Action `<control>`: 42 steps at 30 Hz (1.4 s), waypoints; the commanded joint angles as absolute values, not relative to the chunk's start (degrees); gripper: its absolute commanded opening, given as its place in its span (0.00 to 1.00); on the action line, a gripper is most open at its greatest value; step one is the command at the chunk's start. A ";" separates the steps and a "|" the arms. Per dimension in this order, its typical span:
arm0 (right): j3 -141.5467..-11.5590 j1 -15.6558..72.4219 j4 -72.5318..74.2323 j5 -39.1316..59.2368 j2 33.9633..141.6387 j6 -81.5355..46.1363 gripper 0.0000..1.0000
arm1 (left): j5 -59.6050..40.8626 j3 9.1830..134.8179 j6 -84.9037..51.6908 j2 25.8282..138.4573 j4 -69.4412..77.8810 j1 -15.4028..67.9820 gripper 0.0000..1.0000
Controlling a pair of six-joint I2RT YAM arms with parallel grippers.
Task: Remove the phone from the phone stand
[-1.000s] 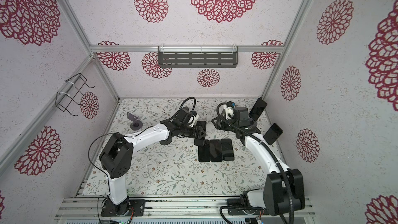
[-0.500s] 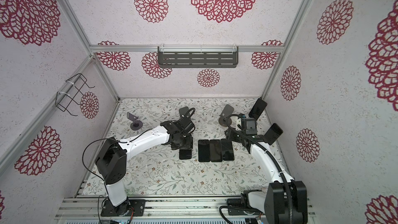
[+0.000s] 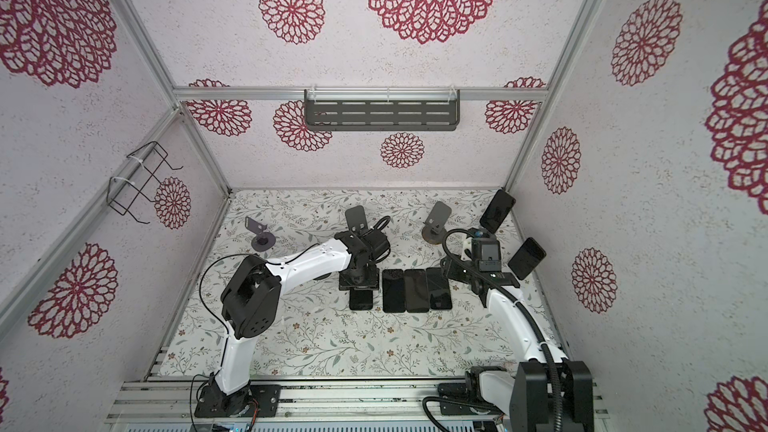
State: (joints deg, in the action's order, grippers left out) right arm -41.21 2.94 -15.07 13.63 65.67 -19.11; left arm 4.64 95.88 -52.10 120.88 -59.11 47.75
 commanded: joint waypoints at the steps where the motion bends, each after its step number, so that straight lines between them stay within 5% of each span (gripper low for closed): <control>1: -41.27 2.37 -13.42 13.36 63.81 -18.59 0.54 | 4.10 98.29 -52.16 121.31 -59.40 48.43 0.26; 42: -39.46 1.58 -13.55 12.66 63.04 -18.08 0.54 | -0.20 95.41 -50.14 124.94 -52.43 47.50 0.58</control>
State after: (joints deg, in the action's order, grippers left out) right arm -39.66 1.87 -14.00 13.52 64.27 -19.07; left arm 0.23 95.90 -49.56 124.22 -53.25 47.72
